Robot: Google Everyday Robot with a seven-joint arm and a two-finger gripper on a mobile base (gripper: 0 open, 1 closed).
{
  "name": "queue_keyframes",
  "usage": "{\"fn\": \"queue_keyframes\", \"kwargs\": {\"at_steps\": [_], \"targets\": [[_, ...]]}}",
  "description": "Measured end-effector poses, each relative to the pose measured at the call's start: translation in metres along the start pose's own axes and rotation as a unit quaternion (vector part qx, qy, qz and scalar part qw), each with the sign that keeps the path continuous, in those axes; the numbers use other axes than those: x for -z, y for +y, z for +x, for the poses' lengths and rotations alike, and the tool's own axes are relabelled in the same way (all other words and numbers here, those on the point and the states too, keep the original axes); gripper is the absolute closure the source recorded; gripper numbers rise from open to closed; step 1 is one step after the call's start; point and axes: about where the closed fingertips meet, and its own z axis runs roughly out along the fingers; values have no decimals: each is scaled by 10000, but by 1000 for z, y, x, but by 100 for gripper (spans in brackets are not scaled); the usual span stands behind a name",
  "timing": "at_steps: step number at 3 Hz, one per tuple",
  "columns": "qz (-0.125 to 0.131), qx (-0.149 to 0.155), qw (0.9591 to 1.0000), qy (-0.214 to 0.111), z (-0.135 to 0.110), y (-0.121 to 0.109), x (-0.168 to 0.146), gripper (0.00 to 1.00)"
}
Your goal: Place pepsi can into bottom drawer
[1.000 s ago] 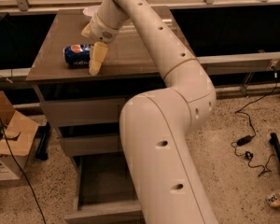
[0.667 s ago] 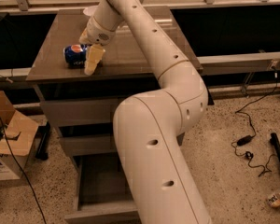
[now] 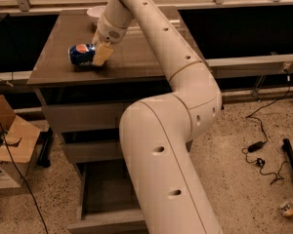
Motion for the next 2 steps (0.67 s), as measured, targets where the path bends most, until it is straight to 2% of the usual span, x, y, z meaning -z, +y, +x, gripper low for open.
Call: {"fn": "queue_keyframes", "kwargs": {"at_steps": [1, 2], "targets": [[117, -64, 9999, 37, 6, 1, 18, 89], [131, -98, 9999, 56, 14, 13, 34, 100]]}}
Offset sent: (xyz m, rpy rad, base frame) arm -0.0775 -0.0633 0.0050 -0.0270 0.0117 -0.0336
